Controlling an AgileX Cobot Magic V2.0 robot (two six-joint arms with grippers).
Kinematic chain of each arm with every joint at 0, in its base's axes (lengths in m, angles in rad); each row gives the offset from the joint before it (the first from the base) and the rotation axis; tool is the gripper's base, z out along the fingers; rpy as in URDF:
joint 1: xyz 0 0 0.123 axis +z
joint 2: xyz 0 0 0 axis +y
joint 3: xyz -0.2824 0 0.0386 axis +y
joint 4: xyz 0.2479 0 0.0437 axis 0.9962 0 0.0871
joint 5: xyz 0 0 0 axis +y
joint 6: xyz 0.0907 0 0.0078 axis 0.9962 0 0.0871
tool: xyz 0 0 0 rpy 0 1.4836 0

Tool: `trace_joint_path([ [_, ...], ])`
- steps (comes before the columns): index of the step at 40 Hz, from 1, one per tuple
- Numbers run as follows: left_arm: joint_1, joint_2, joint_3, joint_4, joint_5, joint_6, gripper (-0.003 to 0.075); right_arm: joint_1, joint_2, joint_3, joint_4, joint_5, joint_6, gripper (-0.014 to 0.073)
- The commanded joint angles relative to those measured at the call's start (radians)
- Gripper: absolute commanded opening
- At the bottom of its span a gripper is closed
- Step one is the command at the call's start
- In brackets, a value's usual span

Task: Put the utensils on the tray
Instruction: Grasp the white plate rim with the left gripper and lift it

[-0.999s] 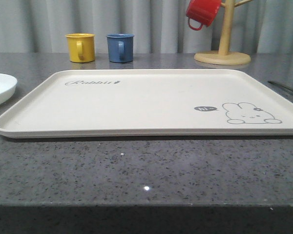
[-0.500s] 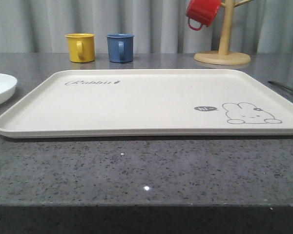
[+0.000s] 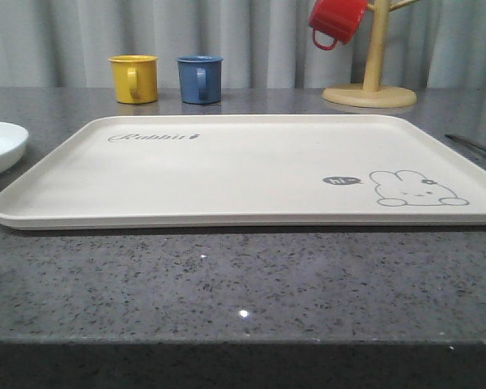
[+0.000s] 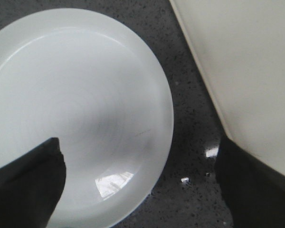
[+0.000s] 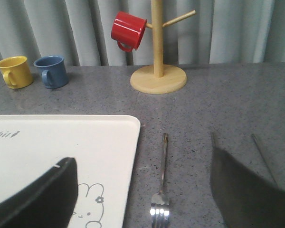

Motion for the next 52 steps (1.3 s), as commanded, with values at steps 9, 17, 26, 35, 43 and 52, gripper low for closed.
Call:
trace_joint_path([
  [9,-0.009,0.179,-0.083,0.001,0.106,-0.005,0.0382,-0.006,0.015,-0.033,0.007,-0.073,-0.006,0.0598],
  [17,-0.009,0.208,-0.083,-0.002,0.102,-0.005,0.0286,-0.006,0.015,-0.033,0.007,-0.073,-0.006,0.0598],
  [26,-0.009,0.210,-0.083,-0.002,0.104,-0.005,0.0078,-0.006,0.015,-0.033,0.007,-0.073,-0.006,0.0598],
  [35,-0.010,0.194,-0.102,0.015,0.093,0.005,-0.0018,-0.006,0.015,-0.033,0.007,-0.073,-0.006,0.0598],
  [43,-0.114,0.125,-0.199,0.130,0.132,-0.042,-0.0018,-0.006,0.015,-0.033,0.007,-0.073,-0.006,0.0598],
  [52,-0.277,0.147,-0.436,0.169,0.259,-0.062,-0.0018,-0.006,0.015,-0.033,0.007,-0.073,-0.006,0.0598],
])
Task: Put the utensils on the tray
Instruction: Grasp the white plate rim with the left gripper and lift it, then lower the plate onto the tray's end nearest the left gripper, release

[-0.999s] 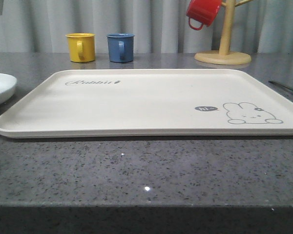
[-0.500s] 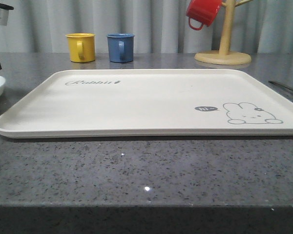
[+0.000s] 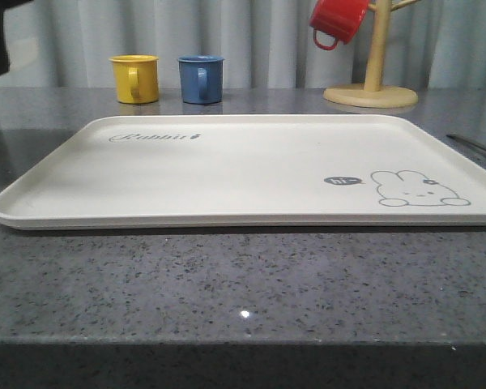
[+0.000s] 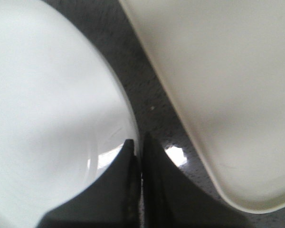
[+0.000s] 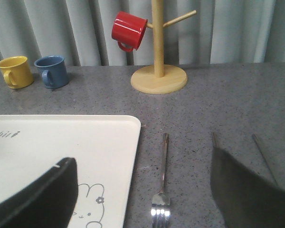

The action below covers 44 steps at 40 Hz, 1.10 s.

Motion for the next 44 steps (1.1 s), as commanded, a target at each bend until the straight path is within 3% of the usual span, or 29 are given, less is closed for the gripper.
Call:
trace_joint_path([
  [1,-0.076,-0.016,-0.141,0.018,0.023,-0.017,-0.0018,-0.006,0.015,-0.033,0.007,-0.073,-0.006,0.0598],
  [11,-0.277,0.112,-0.352,-0.004,0.063,-0.017,-0.0018,-0.006,0.015,-0.033,0.007,-0.072,-0.006,0.0598],
  [17,-0.359,0.191,-0.383,-0.020,0.088,-0.017,-0.0018,-0.006,0.015,-0.033,0.007,-0.072,-0.006,0.0598],
  [25,-0.372,0.277,-0.381,-0.129,0.090,-0.017,-0.0018,-0.006,0.015,-0.033,0.007,-0.072,-0.006,0.0598],
  [44,-0.357,0.331,-0.369,-0.143,0.090,-0.017,-0.0018,-0.006,0.015,-0.033,0.007,-0.072,-0.006,0.0598],
])
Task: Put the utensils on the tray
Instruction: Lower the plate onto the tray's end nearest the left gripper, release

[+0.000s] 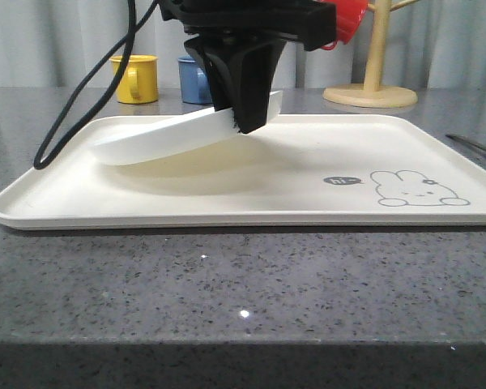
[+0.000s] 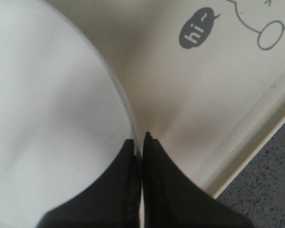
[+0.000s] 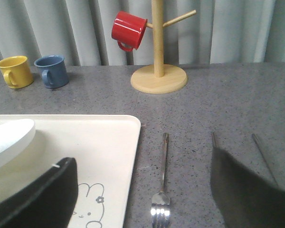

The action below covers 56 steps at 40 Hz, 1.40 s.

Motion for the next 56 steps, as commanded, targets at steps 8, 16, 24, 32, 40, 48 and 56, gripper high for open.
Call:
trace_joint_path([
  [8,0.009,-0.036,0.023,-0.025,0.024,-0.009,-0.0018,-0.006,0.015,-0.033,0.007,-0.072,-0.006,0.0598],
  [16,0.009,-0.032,0.064,-0.025,0.024,-0.009,-0.0018,-0.006,0.015,-0.033,0.007,-0.072,-0.006,0.0598],
  [24,0.009,-0.032,0.064,-0.036,0.024,-0.009,0.0119,-0.006,0.015,-0.033,0.007,-0.072,-0.006,0.0598],
  [32,0.009,-0.041,0.033,-0.038,0.024,-0.009,0.0387,-0.006,0.015,-0.033,0.007,-0.072,-0.006,0.0598],
  [40,0.009,-0.096,-0.083,-0.034,0.024,0.009,0.0370,-0.006,0.015,-0.033,0.007,-0.072,-0.006,0.0598],
  [48,0.064,-0.160,-0.108,0.014,0.024,0.024,0.0124,-0.006,0.015,-0.033,0.007,-0.072,-0.006,0.0598],
  [56,0.198,-0.224,-0.071,0.010,0.024,0.011,-0.0018,-0.006,0.015,-0.033,0.007,-0.072,-0.006,0.0598],
])
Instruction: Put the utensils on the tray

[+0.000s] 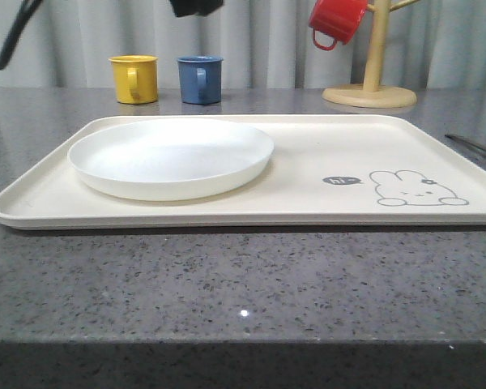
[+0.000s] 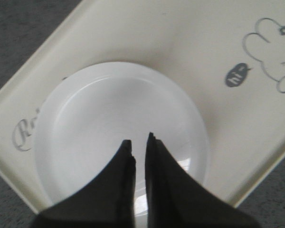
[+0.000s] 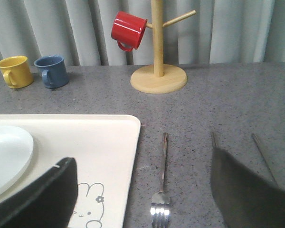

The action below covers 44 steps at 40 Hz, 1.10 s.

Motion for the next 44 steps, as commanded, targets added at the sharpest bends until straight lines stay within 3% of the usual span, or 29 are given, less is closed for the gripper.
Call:
trace_joint_path([
  [1,0.067,-0.088,0.006,0.003,0.022,-0.012,-0.0018,-0.006,0.015,-0.033,0.007,-0.074,-0.006,0.0598],
  [10,0.217,-0.233,0.168,0.003,-0.042,-0.051,-0.0018,-0.006,0.015,-0.033,0.007,-0.074,-0.006,0.0598],
  [19,0.339,-0.462,0.475,0.003,-0.290,-0.084,-0.0018,-0.006,0.015,-0.033,0.007,-0.074,-0.006,0.0598],
  [34,0.346,-0.975,1.119,-0.001,-0.905,-0.084,-0.0018,-0.006,0.015,-0.033,0.007,-0.074,-0.006,0.0598],
  [44,0.346,-1.326,1.378,-0.001,-0.979,-0.084,-0.0018,-0.006,0.015,-0.033,0.007,-0.074,-0.006,0.0598],
])
